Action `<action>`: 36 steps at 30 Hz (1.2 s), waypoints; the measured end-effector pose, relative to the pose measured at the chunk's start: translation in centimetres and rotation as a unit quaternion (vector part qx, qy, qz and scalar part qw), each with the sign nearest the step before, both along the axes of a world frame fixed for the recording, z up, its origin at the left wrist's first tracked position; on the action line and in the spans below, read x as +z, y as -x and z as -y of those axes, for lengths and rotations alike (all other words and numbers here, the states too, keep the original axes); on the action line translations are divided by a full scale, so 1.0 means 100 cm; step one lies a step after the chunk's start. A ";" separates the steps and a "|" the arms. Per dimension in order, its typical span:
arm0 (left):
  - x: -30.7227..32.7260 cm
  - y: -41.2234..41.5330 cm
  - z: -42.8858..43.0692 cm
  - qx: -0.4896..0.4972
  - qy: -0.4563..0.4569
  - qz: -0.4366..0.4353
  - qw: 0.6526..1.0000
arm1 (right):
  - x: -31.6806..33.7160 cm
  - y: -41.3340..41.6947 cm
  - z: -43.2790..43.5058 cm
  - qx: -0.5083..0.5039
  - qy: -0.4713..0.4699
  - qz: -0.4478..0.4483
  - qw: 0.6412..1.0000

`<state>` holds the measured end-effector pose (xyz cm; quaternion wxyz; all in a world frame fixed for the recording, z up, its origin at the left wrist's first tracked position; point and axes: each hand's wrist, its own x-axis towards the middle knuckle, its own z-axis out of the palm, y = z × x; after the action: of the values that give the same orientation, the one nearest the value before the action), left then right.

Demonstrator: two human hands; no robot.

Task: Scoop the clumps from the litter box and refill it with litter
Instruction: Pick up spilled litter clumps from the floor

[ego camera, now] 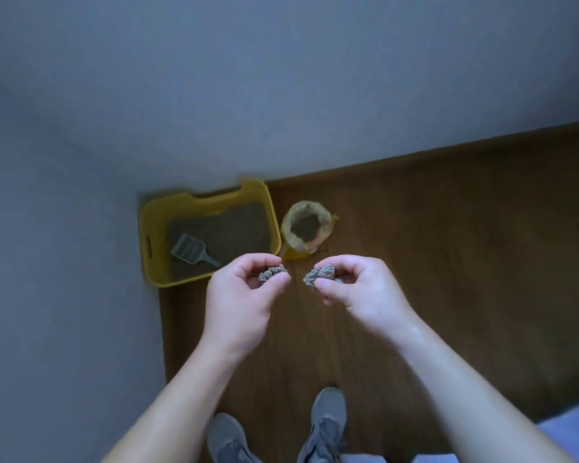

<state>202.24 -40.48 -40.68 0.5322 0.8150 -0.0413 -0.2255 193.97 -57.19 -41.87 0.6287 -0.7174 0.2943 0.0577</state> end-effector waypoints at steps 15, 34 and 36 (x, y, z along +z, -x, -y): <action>0.261 0.041 0.120 -0.090 0.035 0.071 0.993 | 0.272 0.082 0.108 -0.125 0.087 0.047 0.987; 0.379 0.270 0.170 -0.530 0.114 0.071 0.837 | 0.403 0.373 -0.006 -0.545 0.178 0.019 0.819; 0.388 0.314 0.166 -0.573 0.125 0.072 0.807 | 0.412 0.416 -0.028 -0.582 0.179 0.008 0.793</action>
<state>170.85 -57.09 -1.84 0.3988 0.5837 -0.5670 -0.4229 152.36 -54.42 -0.66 0.4061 -0.5109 0.6561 -0.3789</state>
